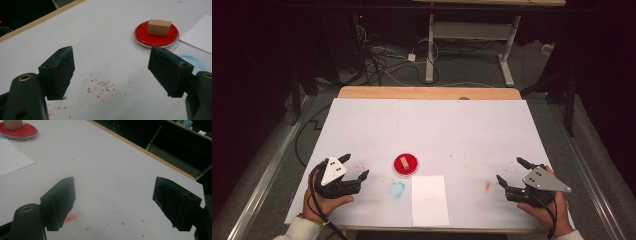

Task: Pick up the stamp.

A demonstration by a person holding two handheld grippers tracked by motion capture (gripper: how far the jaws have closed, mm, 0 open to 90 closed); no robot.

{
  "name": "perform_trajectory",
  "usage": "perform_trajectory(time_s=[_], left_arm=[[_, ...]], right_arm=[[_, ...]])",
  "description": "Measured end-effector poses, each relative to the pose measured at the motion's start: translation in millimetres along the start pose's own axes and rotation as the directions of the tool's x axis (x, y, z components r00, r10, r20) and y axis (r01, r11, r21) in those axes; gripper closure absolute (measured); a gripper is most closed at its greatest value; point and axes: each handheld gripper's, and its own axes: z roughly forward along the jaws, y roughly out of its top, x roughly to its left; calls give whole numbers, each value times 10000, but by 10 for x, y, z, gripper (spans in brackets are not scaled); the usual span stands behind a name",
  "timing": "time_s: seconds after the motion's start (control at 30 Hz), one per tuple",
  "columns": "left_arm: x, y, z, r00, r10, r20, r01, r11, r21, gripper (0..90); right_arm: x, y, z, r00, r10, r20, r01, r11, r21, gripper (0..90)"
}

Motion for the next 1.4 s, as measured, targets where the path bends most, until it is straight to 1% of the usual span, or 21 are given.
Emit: perform_trajectory(time_s=[0.1,0.27,0.3,0.37,0.43,0.67,0.77,0.83,1.13,1.17,1.27,1.37,1.4], left_arm=[[1,-1,-9,10000,-62,55,62,10000,-56,209],[-24,-7,-16,9998,82,170,-82,10000,35,217],[-41,-11,-14,9996,224,145,-225,9997,126,218],[-47,-10,-14,9996,210,196,-212,9997,125,218],[-69,1,-22,9993,307,192,-310,9994,159,218],[-77,23,-1,9991,322,258,-329,9991,279,223],[-85,32,-3,9990,377,243,-384,9989,276,224],[-81,42,-8,9991,267,322,-275,9993,235,225],[-63,66,46,9986,254,462,-270,9990,348,231],[-65,73,60,9985,267,468,-288,9986,438,231],[-79,94,66,9980,385,504,-408,9981,468,231],[-87,115,63,9977,409,539,-434,9979,472,231],[-84,126,65,9973,554,490,-574,9975,401,231]], right_arm=[[7,2,-8,10000,-30,3,30,10000,-9,187],[21,34,-13,10000,-66,-8,66,9999,-122,187],[27,40,-14,10000,-43,-16,43,9999,-138,187],[35,50,-17,10000,-49,-74,48,9998,-183,187],[47,59,-22,10000,-50,-78,48,9998,-202,187],[57,75,-29,9999,-40,-143,36,9995,-306,188],[59,78,-25,9999,-70,-145,66,9996,-278,187],[59,84,-20,9999,-39,-135,36,9996,-270,188],[62,103,39,9997,-11,-232,7,9999,-166,188],[67,101,44,9997,-7,-247,4,9999,-127,188],[79,96,53,9995,-95,-305,92,9999,-80,189],[84,97,53,9993,-86,-364,82,9999,-98,189],[84,97,53,9993,-94,-366,91,9999,-96,190]])
